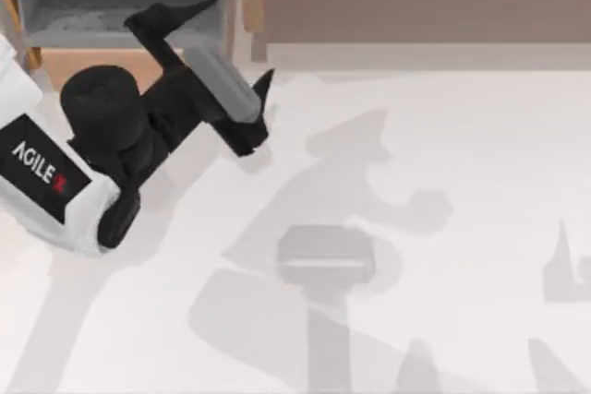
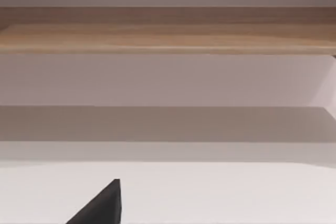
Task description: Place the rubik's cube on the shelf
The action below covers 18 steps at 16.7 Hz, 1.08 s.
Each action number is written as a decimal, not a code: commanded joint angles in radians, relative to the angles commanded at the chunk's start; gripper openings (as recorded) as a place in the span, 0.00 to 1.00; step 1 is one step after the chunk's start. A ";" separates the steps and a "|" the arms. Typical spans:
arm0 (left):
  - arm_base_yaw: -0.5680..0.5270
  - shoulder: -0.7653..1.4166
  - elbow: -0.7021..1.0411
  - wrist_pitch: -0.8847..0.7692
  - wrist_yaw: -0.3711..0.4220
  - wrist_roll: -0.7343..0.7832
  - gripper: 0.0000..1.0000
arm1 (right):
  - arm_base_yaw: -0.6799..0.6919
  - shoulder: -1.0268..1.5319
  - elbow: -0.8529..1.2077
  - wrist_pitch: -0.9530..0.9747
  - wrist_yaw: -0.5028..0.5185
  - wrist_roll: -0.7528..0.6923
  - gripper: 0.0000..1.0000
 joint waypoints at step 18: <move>1.062 -0.131 -0.375 0.198 0.491 0.768 1.00 | 0.000 0.000 0.000 0.000 0.000 0.000 1.00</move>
